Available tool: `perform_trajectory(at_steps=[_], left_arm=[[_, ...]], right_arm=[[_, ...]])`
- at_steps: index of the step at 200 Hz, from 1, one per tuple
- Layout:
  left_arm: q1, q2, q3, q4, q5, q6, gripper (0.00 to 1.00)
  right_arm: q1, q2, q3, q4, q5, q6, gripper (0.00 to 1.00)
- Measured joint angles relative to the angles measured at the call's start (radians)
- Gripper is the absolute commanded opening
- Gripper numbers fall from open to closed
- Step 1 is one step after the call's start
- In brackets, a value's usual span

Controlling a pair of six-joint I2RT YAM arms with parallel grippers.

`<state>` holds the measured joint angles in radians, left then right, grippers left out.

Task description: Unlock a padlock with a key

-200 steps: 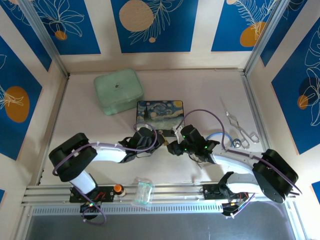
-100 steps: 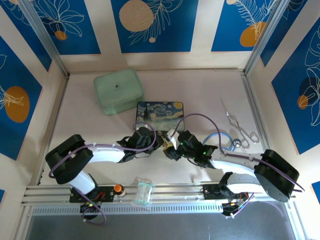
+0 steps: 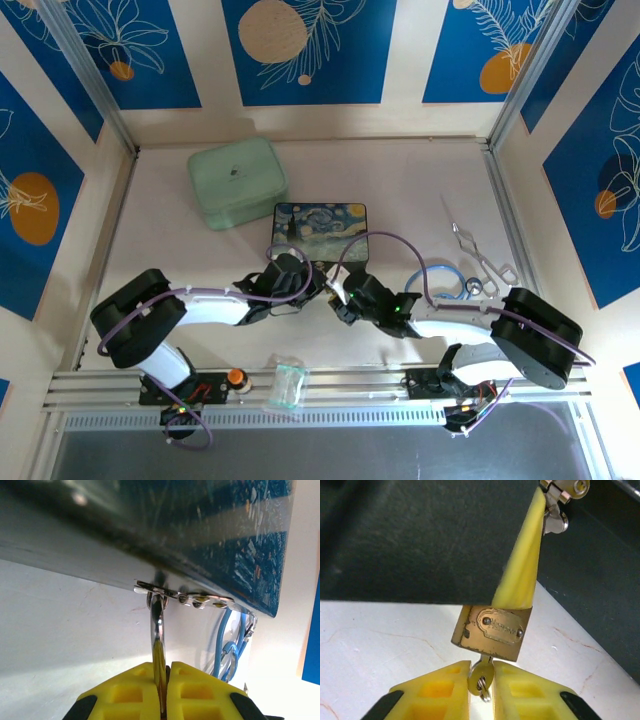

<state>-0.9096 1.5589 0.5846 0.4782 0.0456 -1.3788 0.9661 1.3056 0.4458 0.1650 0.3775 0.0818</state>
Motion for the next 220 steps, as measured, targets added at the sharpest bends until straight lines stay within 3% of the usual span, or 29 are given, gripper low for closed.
perform_trajectory(at_steps=[18, 104, 169, 182, 220], left_arm=[[0.000, 0.000, 0.000, 0.000, 0.001, 0.000, 0.00], [0.006, -0.013, -0.015, 0.013, 0.014, 0.001, 0.00], [0.006, -0.012, -0.016, 0.007, 0.014, 0.047, 0.26], [0.006, -0.008, -0.016, 0.013, 0.014, 0.053, 0.25], [0.006, 0.004, -0.019, 0.015, 0.010, 0.058, 0.05]], right_arm=[[-0.015, 0.000, 0.001, -0.001, -0.034, 0.001, 0.08], [-0.211, 0.011, 0.009, -0.001, -0.465, 0.083, 0.04], [-0.224, 0.033, 0.013, 0.010, -0.571, 0.156, 0.03], [-0.221, 0.043, 0.013, 0.021, -0.578, 0.167, 0.03], [-0.221, 0.080, 0.024, 0.028, -0.591, 0.204, 0.03]])
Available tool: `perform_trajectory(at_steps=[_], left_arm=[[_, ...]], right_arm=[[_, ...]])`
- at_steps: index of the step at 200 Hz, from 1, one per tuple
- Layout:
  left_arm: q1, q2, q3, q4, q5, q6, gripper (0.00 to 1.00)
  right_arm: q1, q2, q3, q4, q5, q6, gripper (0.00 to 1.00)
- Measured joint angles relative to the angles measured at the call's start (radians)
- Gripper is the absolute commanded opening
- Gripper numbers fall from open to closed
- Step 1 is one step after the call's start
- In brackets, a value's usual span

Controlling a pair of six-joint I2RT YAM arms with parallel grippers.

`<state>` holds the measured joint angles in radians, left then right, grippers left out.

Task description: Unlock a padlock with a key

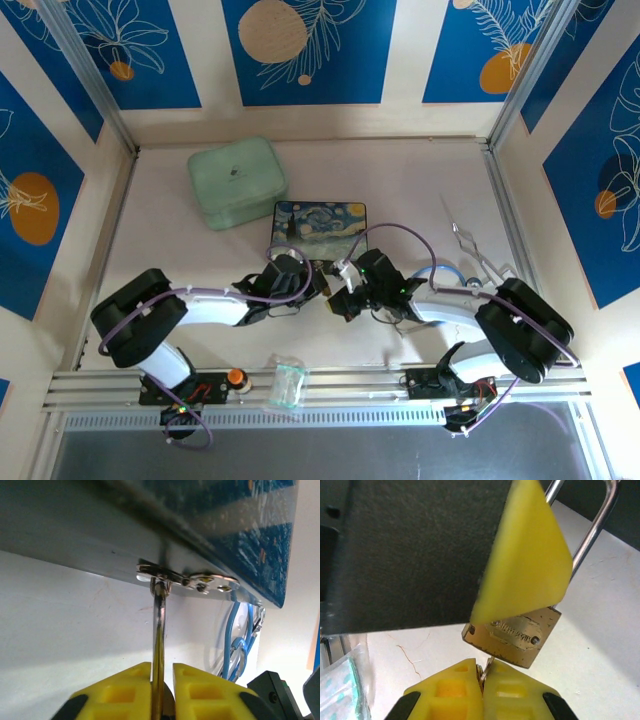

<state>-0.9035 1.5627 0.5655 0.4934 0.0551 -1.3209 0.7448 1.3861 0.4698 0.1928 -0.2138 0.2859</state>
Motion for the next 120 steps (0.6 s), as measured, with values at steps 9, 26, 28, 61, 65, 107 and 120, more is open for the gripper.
perform_trajectory(at_steps=[9, 26, 28, 61, 65, 107, 120], left_arm=[[0.000, 0.000, -0.001, 0.000, -0.002, 0.011, 0.03], [-0.001, -0.004, -0.001, -0.001, -0.003, 0.014, 0.00], [-0.001, -0.004, -0.002, 0.000, -0.003, 0.014, 0.00], [-0.001, -0.018, -0.018, 0.019, -0.008, 0.011, 0.00], [-0.001, -0.019, -0.021, 0.019, -0.008, 0.011, 0.00], [-0.001, -0.022, -0.028, 0.024, -0.011, 0.011, 0.00], [-0.001, -0.022, -0.031, 0.026, -0.014, 0.011, 0.00]], right_arm=[[-0.002, 0.002, 0.000, 0.000, -0.003, 0.011, 0.04], [-0.019, 0.002, 0.000, 0.002, -0.022, 0.035, 0.08], [-0.023, 0.002, 0.000, 0.002, -0.026, 0.039, 0.09], [-0.065, -0.001, -0.002, 0.001, -0.068, 0.092, 0.19], [-0.069, -0.002, -0.002, 0.001, -0.071, 0.092, 0.21], [-0.101, -0.023, -0.024, 0.006, -0.086, 0.139, 0.32], [-0.103, -0.027, -0.028, 0.005, -0.085, 0.149, 0.37]])
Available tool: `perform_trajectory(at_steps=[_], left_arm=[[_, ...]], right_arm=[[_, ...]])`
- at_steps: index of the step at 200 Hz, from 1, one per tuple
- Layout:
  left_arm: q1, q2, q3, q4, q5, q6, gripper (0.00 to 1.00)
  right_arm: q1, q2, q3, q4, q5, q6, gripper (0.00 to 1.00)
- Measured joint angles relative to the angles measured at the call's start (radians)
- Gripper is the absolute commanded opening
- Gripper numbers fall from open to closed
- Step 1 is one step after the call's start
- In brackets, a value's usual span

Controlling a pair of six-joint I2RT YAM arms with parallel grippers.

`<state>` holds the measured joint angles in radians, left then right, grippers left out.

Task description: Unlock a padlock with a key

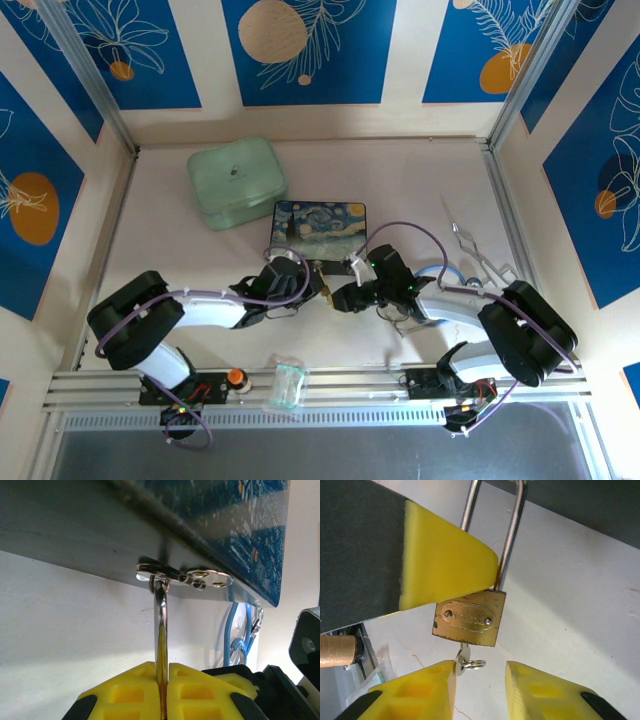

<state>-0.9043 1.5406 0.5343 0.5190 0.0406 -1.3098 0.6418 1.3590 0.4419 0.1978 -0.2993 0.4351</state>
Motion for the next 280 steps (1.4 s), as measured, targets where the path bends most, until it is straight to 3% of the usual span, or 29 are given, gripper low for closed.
perform_trajectory(at_steps=[57, 96, 167, 235, 280], left_arm=[[0.000, -0.063, 0.001, -0.133, -0.031, 0.063, 0.00], [-0.001, -0.102, 0.057, -0.340, -0.073, 0.171, 0.01], [-0.001, -0.053, 0.239, -0.700, -0.175, 0.384, 0.12], [-0.001, -0.041, 0.153, -0.576, -0.195, 0.444, 0.26], [-0.036, -0.020, 0.174, -0.592, -0.257, 0.464, 0.28]], right_arm=[[-0.012, -0.089, -0.026, -0.035, 0.094, 0.031, 0.53], [-0.007, -0.164, -0.026, -0.067, 0.177, 0.035, 0.53], [0.017, -0.117, 0.017, -0.148, 0.373, 0.072, 0.52], [0.040, -0.104, 0.017, -0.140, 0.406, 0.117, 0.52], [0.042, -0.092, 0.022, -0.140, 0.409, 0.119, 0.52]])
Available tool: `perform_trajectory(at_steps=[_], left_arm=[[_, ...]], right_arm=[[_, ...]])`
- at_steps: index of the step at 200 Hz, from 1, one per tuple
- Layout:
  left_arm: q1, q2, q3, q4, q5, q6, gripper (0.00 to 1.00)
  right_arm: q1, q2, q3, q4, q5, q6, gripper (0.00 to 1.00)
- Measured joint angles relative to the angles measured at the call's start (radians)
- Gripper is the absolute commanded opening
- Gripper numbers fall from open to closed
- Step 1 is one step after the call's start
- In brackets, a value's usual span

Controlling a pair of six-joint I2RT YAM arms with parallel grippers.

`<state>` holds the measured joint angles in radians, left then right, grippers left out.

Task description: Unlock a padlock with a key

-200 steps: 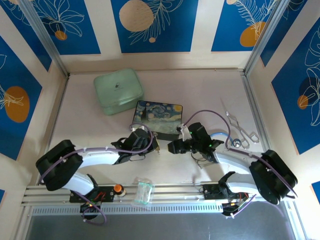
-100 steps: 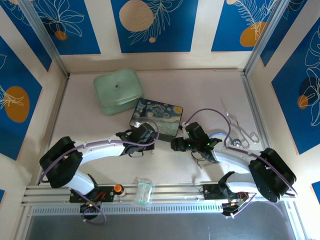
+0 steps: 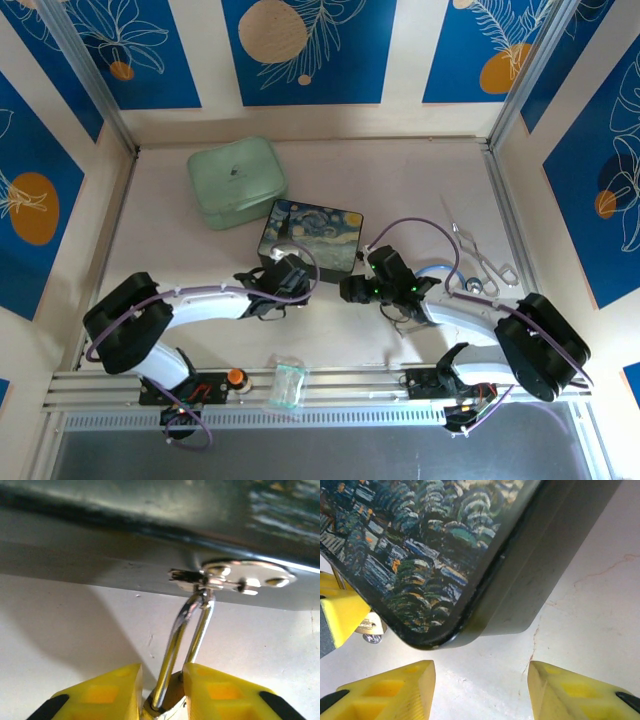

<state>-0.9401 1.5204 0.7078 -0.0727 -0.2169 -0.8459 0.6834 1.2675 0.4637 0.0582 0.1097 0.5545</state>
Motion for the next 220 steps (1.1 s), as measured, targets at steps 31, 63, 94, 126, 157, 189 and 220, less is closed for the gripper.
perform_trajectory(at_steps=[31, 63, 94, 126, 157, 189, 220], left_arm=[[-0.048, 0.018, 0.022, -0.024, -0.063, 0.010, 0.29], [-0.055, 0.021, 0.018, -0.018, -0.080, 0.006, 0.36], [-0.055, 0.021, 0.007, 0.006, -0.080, 0.006, 0.37], [-0.060, 0.028, 0.000, 0.037, -0.082, 0.002, 0.42], [-0.075, 0.032, -0.009, 0.066, -0.091, -0.014, 0.47], [-0.081, 0.005, -0.050, 0.100, -0.103, -0.034, 0.58], [-0.086, -0.031, -0.084, 0.123, -0.098, -0.037, 0.67]], right_arm=[[0.000, 0.000, 0.001, 0.000, 0.007, 0.000, 0.52], [0.000, 0.001, 0.001, 0.000, 0.019, 0.000, 0.52], [0.000, 0.001, 0.001, 0.000, 0.022, 0.000, 0.52], [0.000, 0.010, 0.001, 0.000, 0.023, 0.001, 0.52], [0.000, 0.014, 0.001, 0.001, 0.026, 0.004, 0.52], [0.000, 0.014, 0.001, 0.001, 0.026, 0.005, 0.52], [0.000, 0.017, 0.001, 0.001, 0.027, 0.005, 0.52]])
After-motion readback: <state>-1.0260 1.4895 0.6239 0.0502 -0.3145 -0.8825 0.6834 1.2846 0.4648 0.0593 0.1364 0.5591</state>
